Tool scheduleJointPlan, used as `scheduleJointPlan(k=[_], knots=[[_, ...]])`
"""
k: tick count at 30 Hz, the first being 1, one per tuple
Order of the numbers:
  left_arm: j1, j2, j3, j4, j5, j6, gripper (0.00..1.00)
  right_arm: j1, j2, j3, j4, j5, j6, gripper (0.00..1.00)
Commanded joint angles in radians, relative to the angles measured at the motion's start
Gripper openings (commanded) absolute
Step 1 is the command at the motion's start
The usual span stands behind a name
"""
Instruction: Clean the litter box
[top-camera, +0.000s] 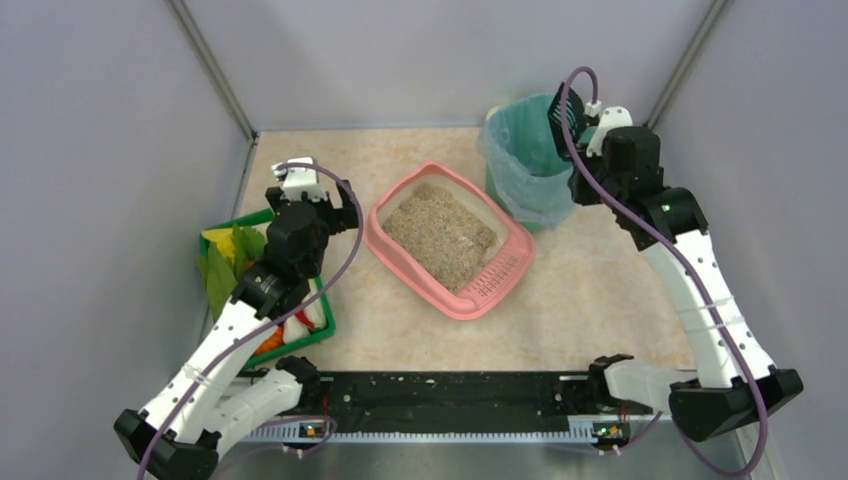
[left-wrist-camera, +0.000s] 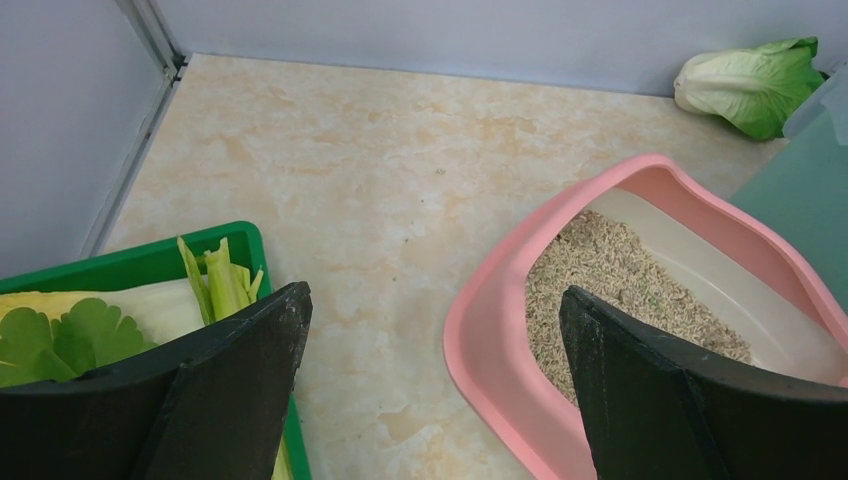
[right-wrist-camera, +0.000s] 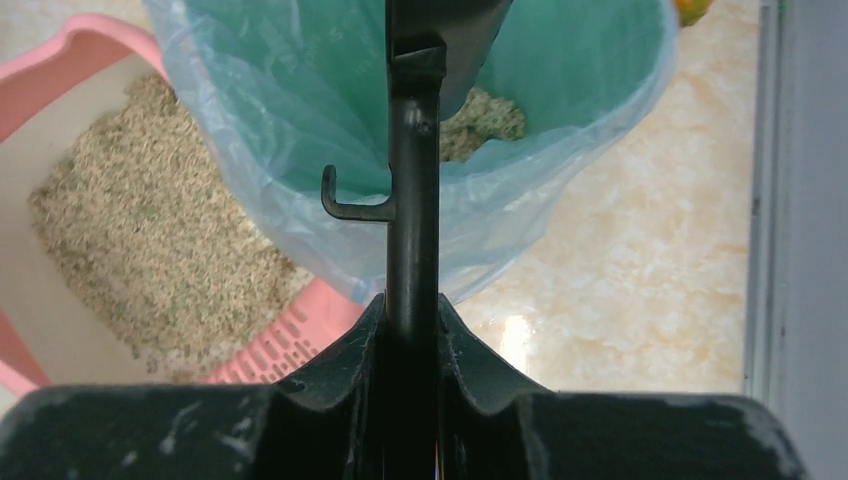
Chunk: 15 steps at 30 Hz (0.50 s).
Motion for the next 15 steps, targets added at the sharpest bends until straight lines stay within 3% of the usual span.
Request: scheduleJointPlan(k=[1, 4, 15], knots=[[0.005, 0.006, 0.044, 0.025, 0.012, -0.014, 0.99, -0.006, 0.076, -0.004, -0.034, -0.106, 0.012, 0.0], [0.004, 0.009, 0.048, 0.023, 0.007, -0.01, 0.99, -0.006, 0.129, 0.031, -0.088, -0.083, 0.019, 0.0], [0.004, 0.013, 0.052, 0.015, 0.007, -0.018, 0.99, -0.006, 0.096, 0.066, -0.033, -0.083, 0.008, 0.0]])
